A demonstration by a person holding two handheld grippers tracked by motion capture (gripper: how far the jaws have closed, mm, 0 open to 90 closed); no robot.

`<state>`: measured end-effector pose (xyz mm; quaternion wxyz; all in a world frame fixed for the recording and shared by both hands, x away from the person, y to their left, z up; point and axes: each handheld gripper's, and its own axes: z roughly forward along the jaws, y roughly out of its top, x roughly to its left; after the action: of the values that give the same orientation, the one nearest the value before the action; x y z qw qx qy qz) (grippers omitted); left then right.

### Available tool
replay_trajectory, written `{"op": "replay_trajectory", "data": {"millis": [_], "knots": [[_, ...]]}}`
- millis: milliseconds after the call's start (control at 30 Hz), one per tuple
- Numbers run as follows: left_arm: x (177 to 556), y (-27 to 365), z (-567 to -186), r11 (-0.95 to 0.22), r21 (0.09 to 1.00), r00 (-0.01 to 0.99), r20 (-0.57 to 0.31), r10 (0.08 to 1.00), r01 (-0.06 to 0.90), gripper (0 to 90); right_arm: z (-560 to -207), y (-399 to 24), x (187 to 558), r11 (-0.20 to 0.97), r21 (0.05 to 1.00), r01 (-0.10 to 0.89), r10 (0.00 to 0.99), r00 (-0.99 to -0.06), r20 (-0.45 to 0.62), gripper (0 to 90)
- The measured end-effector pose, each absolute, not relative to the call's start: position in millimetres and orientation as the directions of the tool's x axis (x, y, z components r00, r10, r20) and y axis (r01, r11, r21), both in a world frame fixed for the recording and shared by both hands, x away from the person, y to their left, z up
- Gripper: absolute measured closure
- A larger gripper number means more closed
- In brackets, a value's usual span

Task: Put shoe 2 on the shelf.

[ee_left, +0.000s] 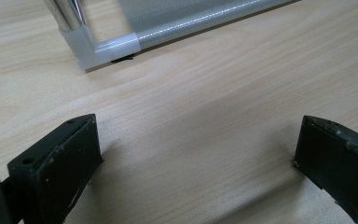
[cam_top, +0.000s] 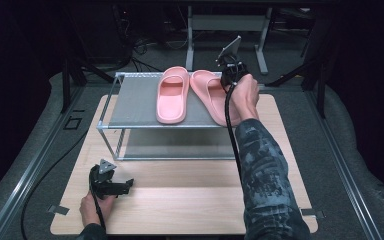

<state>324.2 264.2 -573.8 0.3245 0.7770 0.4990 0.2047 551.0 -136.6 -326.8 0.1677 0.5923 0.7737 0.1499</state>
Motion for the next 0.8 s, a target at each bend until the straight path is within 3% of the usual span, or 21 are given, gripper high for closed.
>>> {"op": "replay_trajectory", "data": {"millis": [233,333,467,700,800], "knots": [[324.3,264.4,-573.7,-0.293,0.708,0.419,-0.004,0.908,0.642,0.1,-330.2,-133.3,560.4,0.188,0.474,0.860,0.982,-0.165,-0.090,80.4],[324.3,264.3,-573.8,-0.291,0.708,0.418,-0.006,0.908,0.643,0.1,-329.0,-134.4,557.1,0.199,0.467,0.861,0.978,-0.205,-0.038,71.2],[324.3,264.2,-573.9,-0.289,0.710,0.417,-0.007,0.909,0.642,0.1,-323.8,-139.8,542.8,0.228,0.534,0.814,0.968,-0.250,-0.032,61.4],[324.4,264.4,-573.7,-0.294,0.708,0.419,-0.004,0.908,0.642,0.1,-305.8,-165.3,506.2,0.272,0.629,0.728,0.944,-0.328,-0.028,64.7],[324.4,264.6,-573.6,-0.296,0.707,0.421,-0.002,0.907,0.642,0.1,-309.3,-175.6,500.9,0.304,0.609,0.733,0.943,-0.323,-0.083,69.5]]}}
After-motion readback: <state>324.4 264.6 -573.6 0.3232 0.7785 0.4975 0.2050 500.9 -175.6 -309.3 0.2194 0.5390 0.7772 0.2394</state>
